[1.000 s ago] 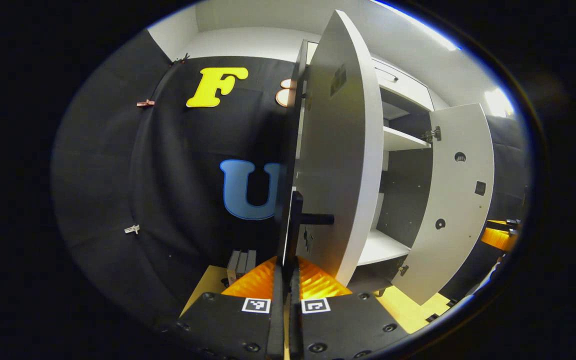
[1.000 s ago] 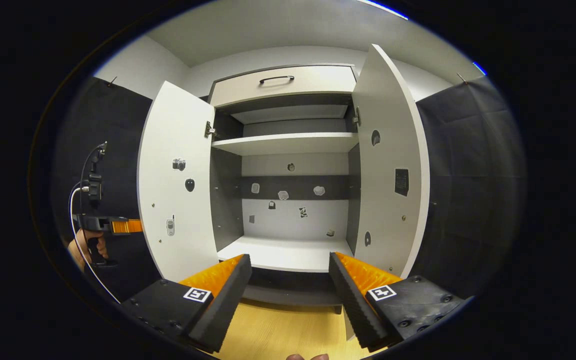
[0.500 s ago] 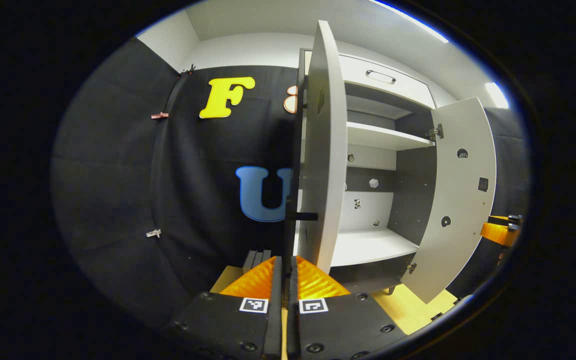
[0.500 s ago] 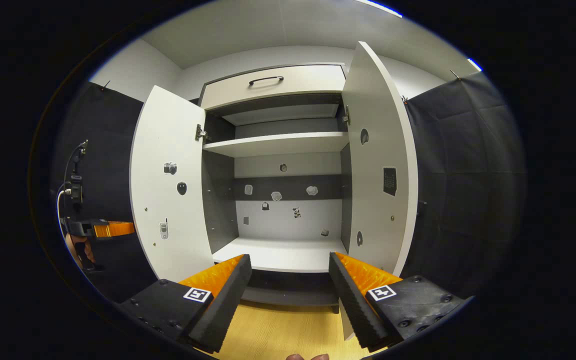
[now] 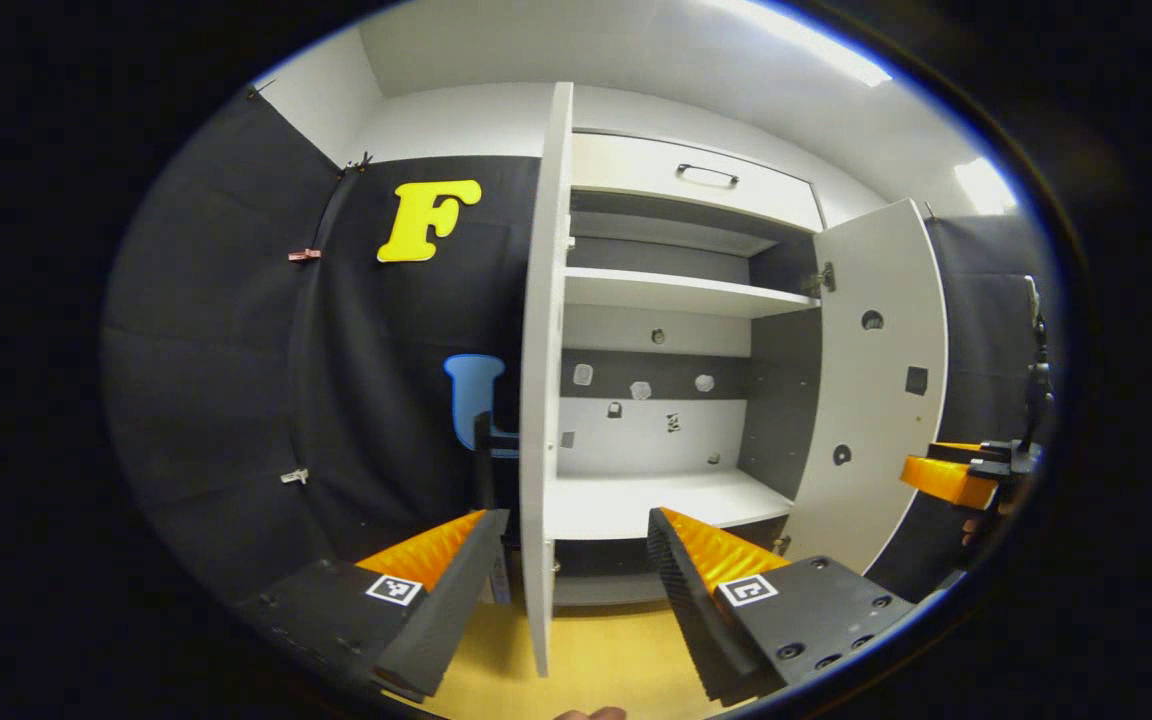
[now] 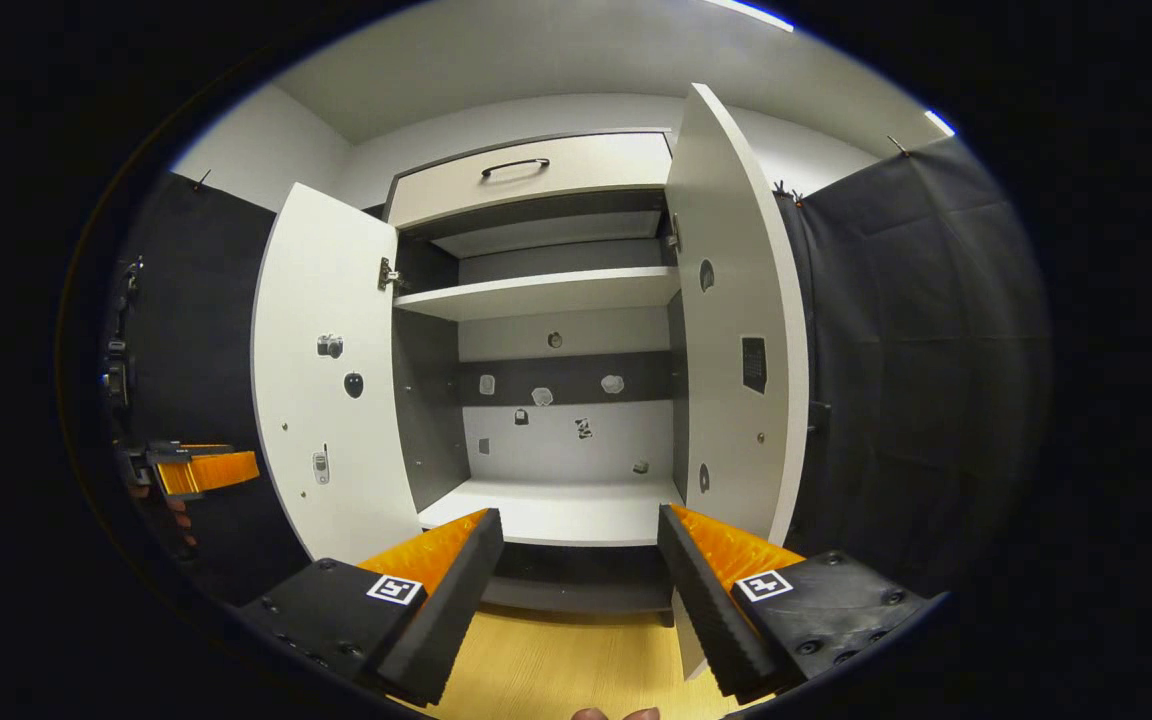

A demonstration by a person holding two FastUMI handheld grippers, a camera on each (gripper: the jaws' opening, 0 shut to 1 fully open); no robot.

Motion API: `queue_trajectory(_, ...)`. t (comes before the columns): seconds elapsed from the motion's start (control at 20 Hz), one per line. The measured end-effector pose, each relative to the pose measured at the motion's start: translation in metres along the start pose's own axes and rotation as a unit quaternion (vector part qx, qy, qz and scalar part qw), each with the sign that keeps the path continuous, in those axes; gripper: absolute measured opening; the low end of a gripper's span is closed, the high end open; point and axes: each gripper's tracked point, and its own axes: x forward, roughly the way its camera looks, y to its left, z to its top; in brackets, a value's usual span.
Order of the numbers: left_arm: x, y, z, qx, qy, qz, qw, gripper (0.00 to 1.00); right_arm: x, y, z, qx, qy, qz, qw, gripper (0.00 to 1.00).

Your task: Open the right door of the double-door shoe cabinet with the right hand, and open the left door with the left hand.

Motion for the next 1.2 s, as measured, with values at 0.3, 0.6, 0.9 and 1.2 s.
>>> queue_trajectory(0.3, 0.003, -0.024, 0.003, -0.020, -0.017, -0.016, 1.000, 0.95, -0.001, -0.007, 0.010, 0.001, -0.009, -0.006, 1.000, 0.98)
queue_trajectory(0.6, 0.006, -0.033, 0.005, -0.016, -0.027, -0.010, 0.999, 0.95, -0.002, -0.015, 0.017, -0.003, -0.011, -0.021, 1.000, 0.98)
queue_trajectory(0.9, 0.008, -0.046, 0.003, -0.015, -0.022, -0.026, 0.999, 0.95, -0.005, -0.013, 0.037, -0.012, -0.035, -0.020, 0.999, 0.98)
queue_trajectory(1.2, 0.011, -0.052, 0.003, -0.006, -0.020, -0.036, 0.999, 0.95, -0.004, -0.015, 0.040, -0.011, -0.038, -0.020, 0.999, 0.98)
